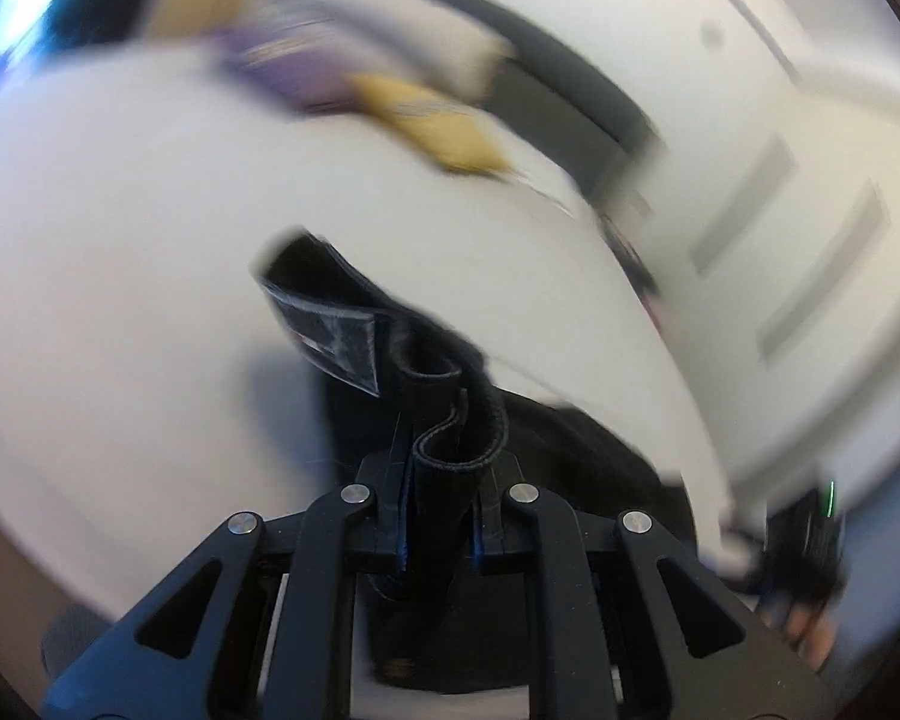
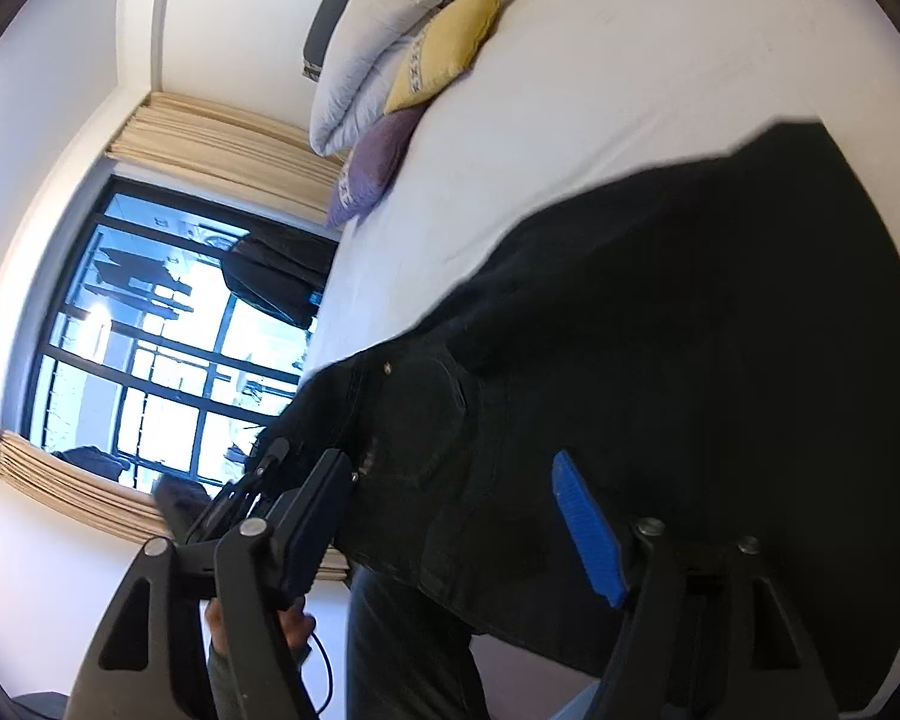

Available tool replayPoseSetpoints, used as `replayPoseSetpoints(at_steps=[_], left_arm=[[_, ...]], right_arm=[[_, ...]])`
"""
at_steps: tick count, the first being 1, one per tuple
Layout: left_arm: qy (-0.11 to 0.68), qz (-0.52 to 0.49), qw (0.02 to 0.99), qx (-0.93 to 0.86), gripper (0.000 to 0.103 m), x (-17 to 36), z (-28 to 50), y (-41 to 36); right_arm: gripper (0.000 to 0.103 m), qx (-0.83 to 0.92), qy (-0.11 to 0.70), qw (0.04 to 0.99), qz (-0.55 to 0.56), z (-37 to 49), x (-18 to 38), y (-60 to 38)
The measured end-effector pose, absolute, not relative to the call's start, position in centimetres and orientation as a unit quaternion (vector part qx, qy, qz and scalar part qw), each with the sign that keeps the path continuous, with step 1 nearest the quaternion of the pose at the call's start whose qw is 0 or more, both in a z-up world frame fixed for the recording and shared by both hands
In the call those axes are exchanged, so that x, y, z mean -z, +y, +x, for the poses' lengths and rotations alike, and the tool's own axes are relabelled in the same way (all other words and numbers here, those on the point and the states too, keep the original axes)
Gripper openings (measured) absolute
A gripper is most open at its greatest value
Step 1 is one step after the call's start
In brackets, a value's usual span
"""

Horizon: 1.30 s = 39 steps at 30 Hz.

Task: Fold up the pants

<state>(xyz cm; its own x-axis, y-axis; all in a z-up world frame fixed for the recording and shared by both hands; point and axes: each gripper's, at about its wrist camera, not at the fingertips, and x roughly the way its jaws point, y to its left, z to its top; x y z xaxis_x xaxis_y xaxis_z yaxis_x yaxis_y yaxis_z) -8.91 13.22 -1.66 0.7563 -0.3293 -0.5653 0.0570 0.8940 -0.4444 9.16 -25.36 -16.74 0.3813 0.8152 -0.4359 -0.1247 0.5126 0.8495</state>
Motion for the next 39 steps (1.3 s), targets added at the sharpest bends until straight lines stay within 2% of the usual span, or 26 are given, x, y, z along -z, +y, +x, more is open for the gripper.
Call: replayPoseSetpoints(at_steps=[3,6,17,24,26,28,29,31,34,39], left_arm=[[0.346,-0.116,0.917,0.161,0.011,1.5,-8.7,5.5],[0.36,-0.073,0.912,0.184,0.011,2.6,-9.4,1.2],[0.365,-0.032,0.913,0.18,0.012,2.5,-10.1,-1.3],[0.362,0.009,0.911,0.197,0.012,1.7,-12.0,-4.1],[0.362,0.023,0.909,0.208,0.012,1.8,-12.4,-5.9],[0.362,0.042,0.905,0.222,0.011,1.8,-13.0,-7.7],[0.362,0.048,0.903,0.226,0.011,1.8,-13.2,-8.5],[0.363,0.057,0.9,0.237,0.012,1.7,-13.8,-10.1],[0.363,0.067,0.893,0.256,0.012,1.5,-13.6,-13.0],[0.375,0.089,0.879,0.282,0.012,2.6,-13.7,-18.1]], right_arm=[[0.082,-0.32,0.44,0.737,0.4,10.6,15.7,-26.5],[0.089,-0.342,0.446,0.72,0.407,12.1,14.9,-26.5],[0.09,-0.385,0.498,0.648,0.429,15.8,16.4,-21.7],[0.089,-0.415,0.504,0.648,0.393,17.6,14.4,-19.4],[0.079,-0.413,0.511,0.667,0.352,17.7,13.6,-19.2],[0.06,-0.409,0.525,0.678,0.312,17.7,13.2,-19.4],[0.056,-0.405,0.528,0.684,0.3,17.6,13.1,-19.8],[0.038,-0.398,0.526,0.694,0.288,17.1,13.0,-21.6],[0.031,-0.386,0.517,0.702,0.303,16.4,13.3,-25.5],[0.029,-0.358,0.517,0.709,0.318,15.6,14.8,-31.0]])
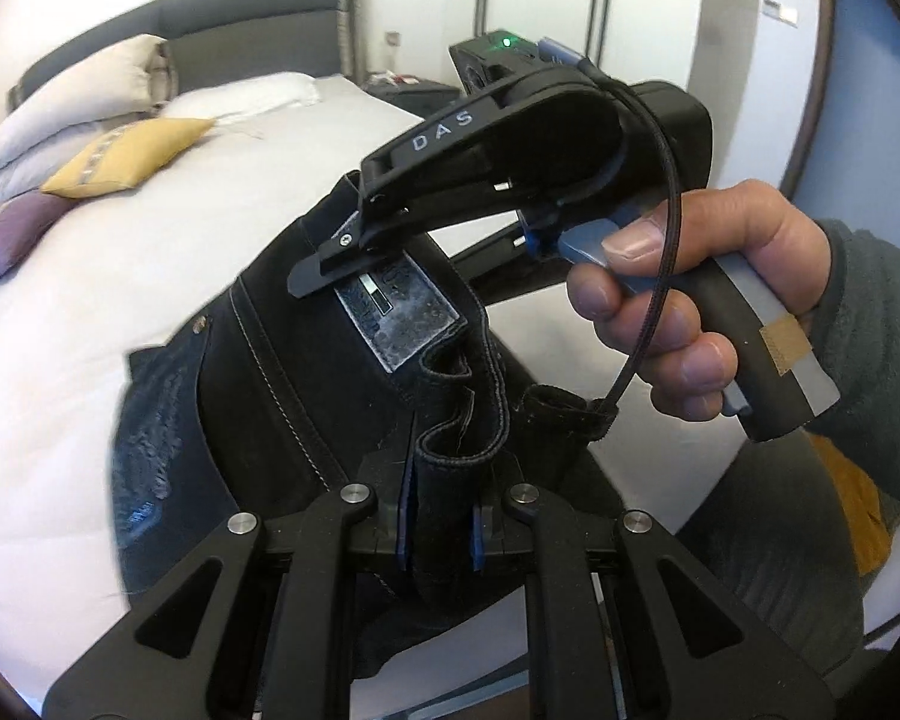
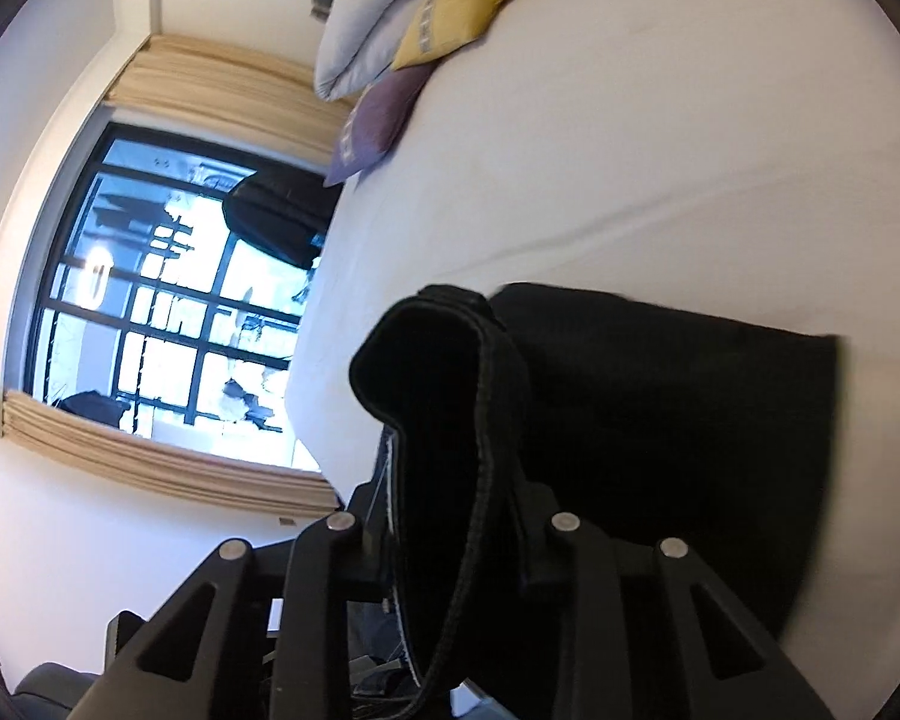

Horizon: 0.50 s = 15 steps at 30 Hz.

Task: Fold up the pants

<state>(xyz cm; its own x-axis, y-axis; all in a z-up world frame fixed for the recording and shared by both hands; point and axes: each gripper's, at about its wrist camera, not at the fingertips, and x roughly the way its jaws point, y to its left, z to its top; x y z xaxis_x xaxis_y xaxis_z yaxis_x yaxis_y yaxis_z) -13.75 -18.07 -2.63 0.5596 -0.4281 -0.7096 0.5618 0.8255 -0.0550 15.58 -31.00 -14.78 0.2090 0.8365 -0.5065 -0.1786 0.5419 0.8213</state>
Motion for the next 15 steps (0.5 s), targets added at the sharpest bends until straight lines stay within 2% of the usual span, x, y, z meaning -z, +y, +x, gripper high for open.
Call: replayPoseSetpoints(at_steps=[10,13,15], left_arm=[[0.418,0.111,0.852,0.295,0.015,7.1,-12.0,-23.3],[0.43,0.096,0.846,0.301,0.025,8.3,-11.2,-23.6],[0.439,0.078,0.836,0.32,0.039,7.8,-11.2,-23.4]], right_arm=[[0.028,-0.318,0.524,0.716,0.333,15.0,18.8,-35.4],[0.031,-0.296,0.538,0.705,0.354,15.3,20.6,-35.4],[0.036,-0.292,0.534,0.698,0.377,15.2,20.9,-36.0]])
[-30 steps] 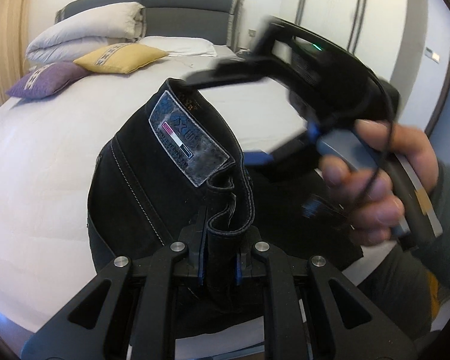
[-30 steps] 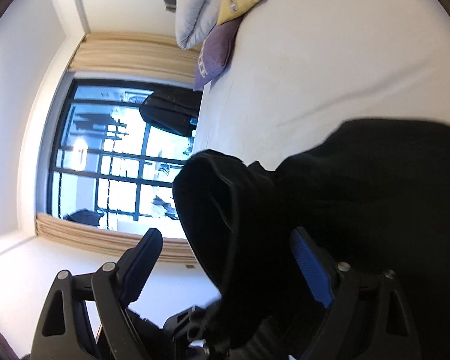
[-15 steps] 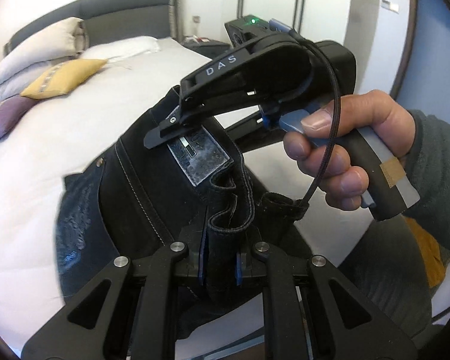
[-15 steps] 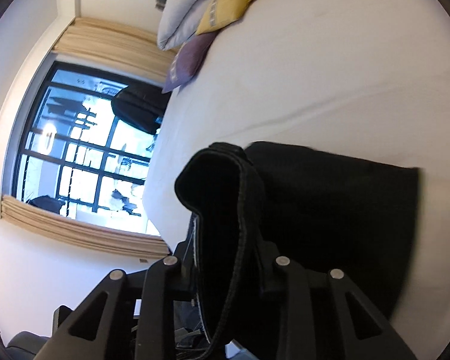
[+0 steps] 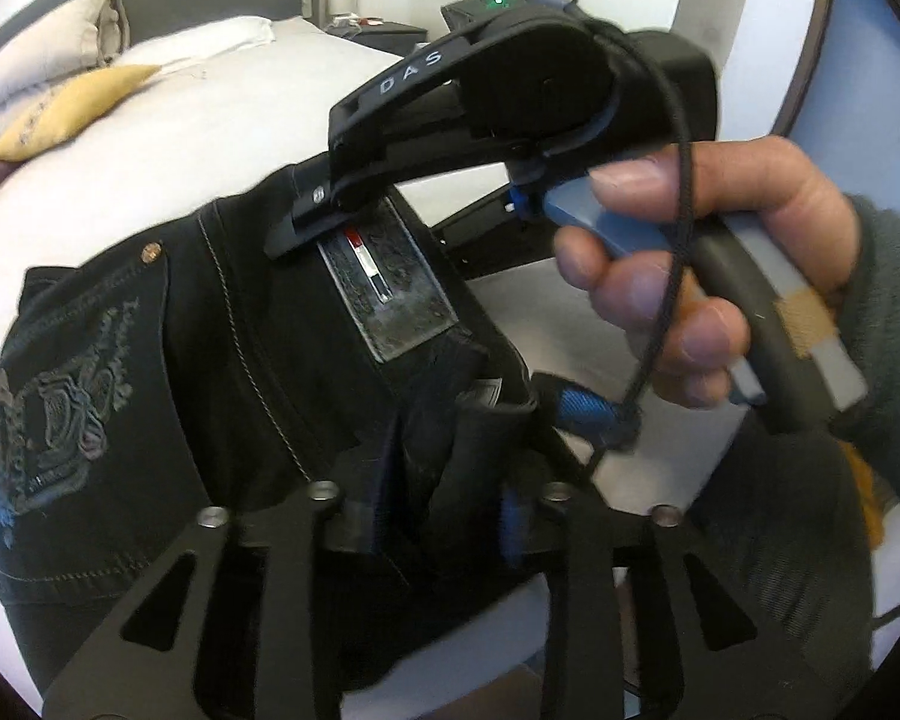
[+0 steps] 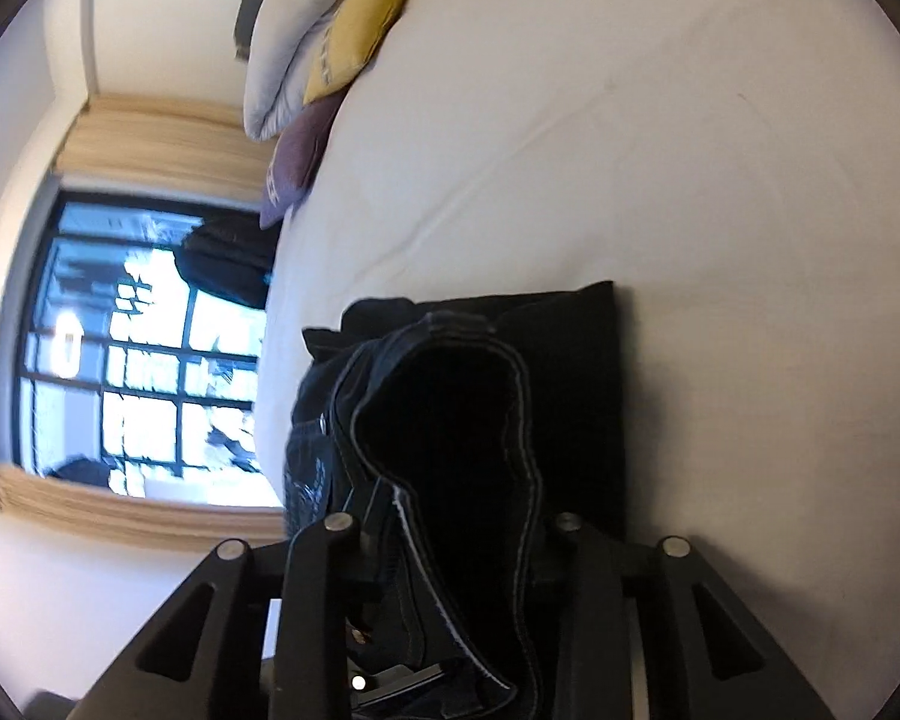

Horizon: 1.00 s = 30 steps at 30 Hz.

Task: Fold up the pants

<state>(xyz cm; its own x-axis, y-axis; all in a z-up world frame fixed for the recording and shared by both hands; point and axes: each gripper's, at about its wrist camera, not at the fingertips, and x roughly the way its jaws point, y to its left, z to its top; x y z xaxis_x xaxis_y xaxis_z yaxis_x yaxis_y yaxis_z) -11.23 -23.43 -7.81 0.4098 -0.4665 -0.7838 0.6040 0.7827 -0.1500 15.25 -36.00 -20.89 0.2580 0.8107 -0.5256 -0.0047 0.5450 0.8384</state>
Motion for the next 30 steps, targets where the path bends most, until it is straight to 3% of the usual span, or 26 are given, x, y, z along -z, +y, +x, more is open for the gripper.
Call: replayPoseSetpoints(at_steps=[1,2,4,6,13,17,18,19,20,23,24,25,27,30], left_arm=[[0.445,0.068,0.832,0.325,0.059,7.5,-11.2,-23.0],[0.447,0.049,0.829,0.331,0.067,6.8,-11.5,-22.3],[0.439,0.027,0.83,0.342,0.068,5.4,-12.2,-21.2],[0.426,0.013,0.835,0.347,0.068,3.8,-12.8,-19.7],[0.406,-0.062,0.864,0.291,0.07,2.5,-8.8,-10.6],[0.424,-0.063,0.864,0.264,0.069,6.3,-7.9,-7.0],[0.435,-0.079,0.857,0.266,0.069,8.0,-7.7,-6.4],[0.437,-0.084,0.855,0.267,0.069,8.5,-6.7,-6.0],[0.433,-0.08,0.857,0.268,0.069,9.3,-6.8,-6.0],[0.424,-0.036,0.866,0.264,0.069,8.2,-7.4,-7.0],[0.422,-0.047,0.862,0.277,0.069,7.1,-7.2,-6.9],[0.409,-0.057,0.864,0.289,0.07,6.3,-6.9,-6.6],[0.377,-0.046,0.879,0.289,0.07,4.0,-5.9,-6.3],[0.383,-0.05,0.872,0.302,0.07,3.7,-2.0,-6.4]], right_arm=[[0.041,-0.287,0.527,0.702,0.385,15.1,20.6,-36.5],[0.045,-0.282,0.518,0.707,0.391,14.9,20.1,-37.1],[0.061,-0.265,0.497,0.721,0.404,14.5,18.9,-38.6],[0.068,-0.234,0.472,0.746,0.407,13.7,17.1,-40.3],[0.067,-0.381,0.395,0.716,0.431,10.1,11.9,-37.6],[0.072,-0.378,0.463,0.676,0.431,10.3,17.4,-34.0],[0.065,-0.349,0.493,0.678,0.418,10.3,20.0,-33.6],[0.018,-0.334,0.501,0.684,0.412,10.1,21.9,-33.8],[0.0,-0.316,0.492,0.698,0.413,9.5,23.4,-34.7],[0.0,-0.293,0.465,0.685,0.478,7.6,24.6,-37.7],[0.013,-0.289,0.467,0.692,0.468,6.9,23.7,-38.0],[0.044,-0.296,0.461,0.699,0.46,6.2,22.5,-38.1],[0.077,-0.317,0.438,0.7,0.467,4.8,20.4,-38.0],[0.078,-0.379,0.412,0.684,0.468,3.8,18.3,-35.5]])
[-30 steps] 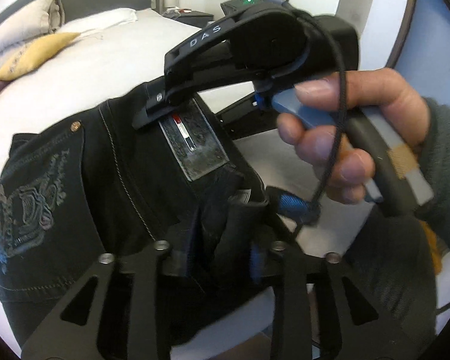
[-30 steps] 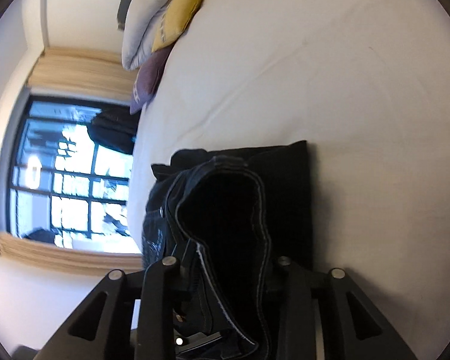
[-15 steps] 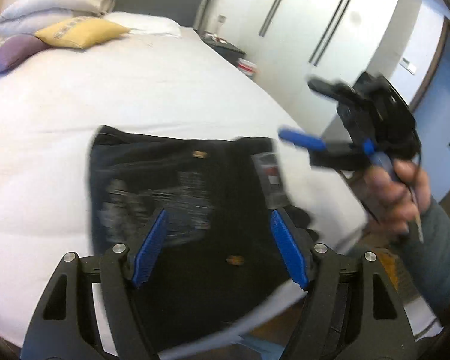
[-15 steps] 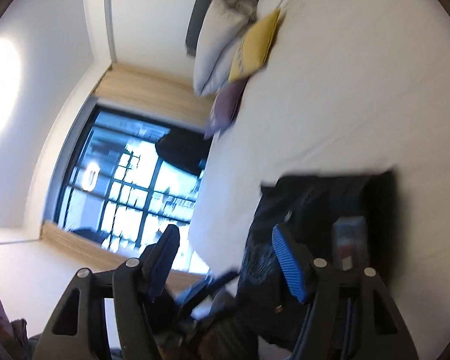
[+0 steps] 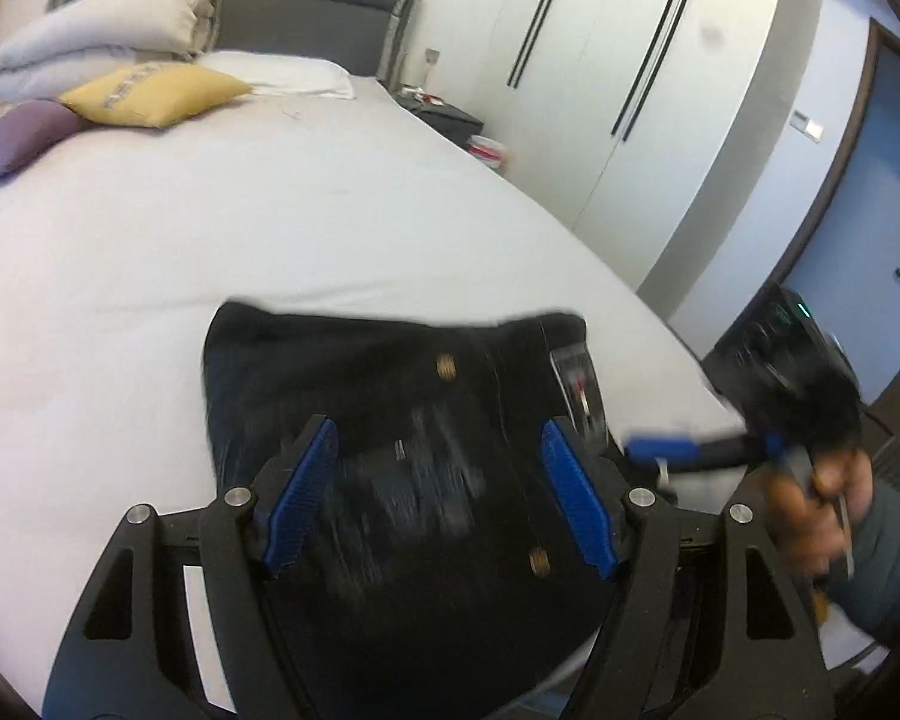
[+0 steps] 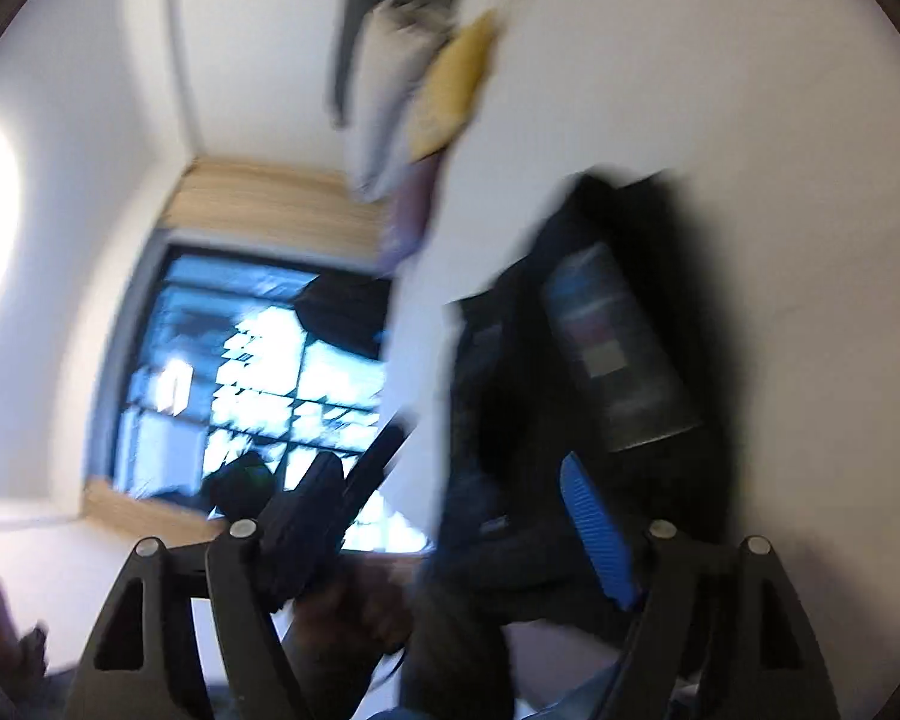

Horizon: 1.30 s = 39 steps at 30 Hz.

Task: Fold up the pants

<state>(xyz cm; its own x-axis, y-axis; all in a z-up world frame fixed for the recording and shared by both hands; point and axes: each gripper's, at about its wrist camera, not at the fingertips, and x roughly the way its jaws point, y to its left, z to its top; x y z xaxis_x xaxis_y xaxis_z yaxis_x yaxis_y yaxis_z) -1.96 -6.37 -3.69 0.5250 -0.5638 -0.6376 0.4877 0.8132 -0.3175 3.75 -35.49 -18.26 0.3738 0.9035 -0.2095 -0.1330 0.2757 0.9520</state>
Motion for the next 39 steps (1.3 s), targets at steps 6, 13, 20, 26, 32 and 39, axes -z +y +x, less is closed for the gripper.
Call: replayPoseSetpoints(at_steps=[6,13,20,26,32,39], left_arm=[[0.485,-0.052,0.83,0.272,0.069,10.0,5.7,-6.7],[0.45,0.002,0.862,0.236,0.07,7.7,4.0,-6.8],[0.439,0.008,0.89,0.122,0.076,4.5,2.3,-1.9],[0.475,0.009,0.874,0.101,0.076,6.3,2.6,0.2],[0.5,-0.007,0.858,0.114,0.076,8.8,2.5,-0.9],[0.514,-0.013,0.848,0.127,0.076,9.9,3.0,-1.3]], right_arm=[[0.034,-0.349,0.463,0.699,0.418,4.6,22.4,-32.9],[0.079,-0.329,0.439,0.711,0.439,4.1,20.4,-36.4],[0.091,-0.259,0.432,0.753,0.425,8.1,18.5,-38.8],[0.091,-0.246,0.473,0.747,0.398,10.6,20.0,-37.0],[0.091,-0.259,0.494,0.748,0.358,9.4,19.9,-37.0],[0.089,-0.249,0.511,0.758,0.319,9.3,20.6,-36.5]])
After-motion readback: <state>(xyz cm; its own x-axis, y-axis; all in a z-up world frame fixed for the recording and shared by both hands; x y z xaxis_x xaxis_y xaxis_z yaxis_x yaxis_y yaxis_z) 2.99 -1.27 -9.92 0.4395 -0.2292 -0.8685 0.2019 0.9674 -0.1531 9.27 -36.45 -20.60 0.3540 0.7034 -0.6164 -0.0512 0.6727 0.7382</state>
